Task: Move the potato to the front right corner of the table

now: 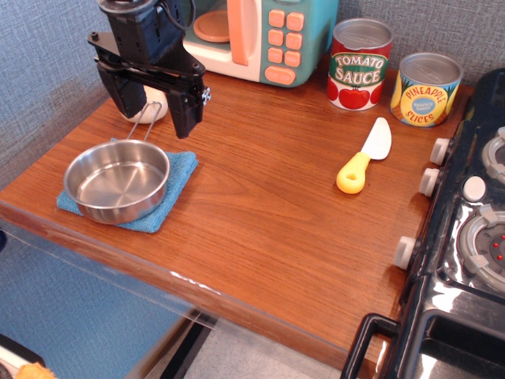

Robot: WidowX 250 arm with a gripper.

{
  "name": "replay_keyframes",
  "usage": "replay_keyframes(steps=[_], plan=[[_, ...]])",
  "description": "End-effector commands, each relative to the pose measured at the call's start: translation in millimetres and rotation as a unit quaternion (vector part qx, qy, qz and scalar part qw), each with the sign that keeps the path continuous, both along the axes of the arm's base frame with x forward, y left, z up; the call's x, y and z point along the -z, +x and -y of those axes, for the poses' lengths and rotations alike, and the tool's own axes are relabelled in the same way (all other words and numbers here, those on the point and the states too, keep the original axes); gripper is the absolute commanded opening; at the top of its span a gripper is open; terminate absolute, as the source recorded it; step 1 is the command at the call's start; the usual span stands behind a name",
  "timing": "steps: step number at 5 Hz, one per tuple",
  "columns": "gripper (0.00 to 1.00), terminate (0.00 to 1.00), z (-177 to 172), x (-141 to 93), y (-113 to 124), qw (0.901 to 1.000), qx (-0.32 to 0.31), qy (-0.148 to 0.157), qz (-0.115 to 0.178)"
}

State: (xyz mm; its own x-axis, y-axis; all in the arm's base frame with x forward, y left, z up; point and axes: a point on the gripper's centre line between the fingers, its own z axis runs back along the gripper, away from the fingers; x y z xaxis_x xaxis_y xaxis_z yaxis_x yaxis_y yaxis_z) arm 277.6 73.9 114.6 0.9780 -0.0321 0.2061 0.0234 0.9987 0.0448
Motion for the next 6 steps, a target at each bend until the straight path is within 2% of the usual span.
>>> replay_keyframes(steps=[1, 2, 3, 4, 5, 6], plan=[[1.00, 0.00, 0, 0, 0, 1.0000, 0.000, 0.000, 0.000], [1.00, 0.00, -9, -1, 1, 1.0000, -0.008, 0.000, 0.001], [1.00, 0.00, -42, -5, 9, 0.9994, -0.030, 0.013, 0.009], [1.00, 0.00, -90, 6, 27, 0.9994, -0.026, 0.024, 0.007], [1.00, 0.00, -119, 21, 49, 0.9989, -0.004, 0.046, 0.002], [1.00, 0.00, -128, 33, 60, 0.9985, 0.001, 0.055, -0.003]])
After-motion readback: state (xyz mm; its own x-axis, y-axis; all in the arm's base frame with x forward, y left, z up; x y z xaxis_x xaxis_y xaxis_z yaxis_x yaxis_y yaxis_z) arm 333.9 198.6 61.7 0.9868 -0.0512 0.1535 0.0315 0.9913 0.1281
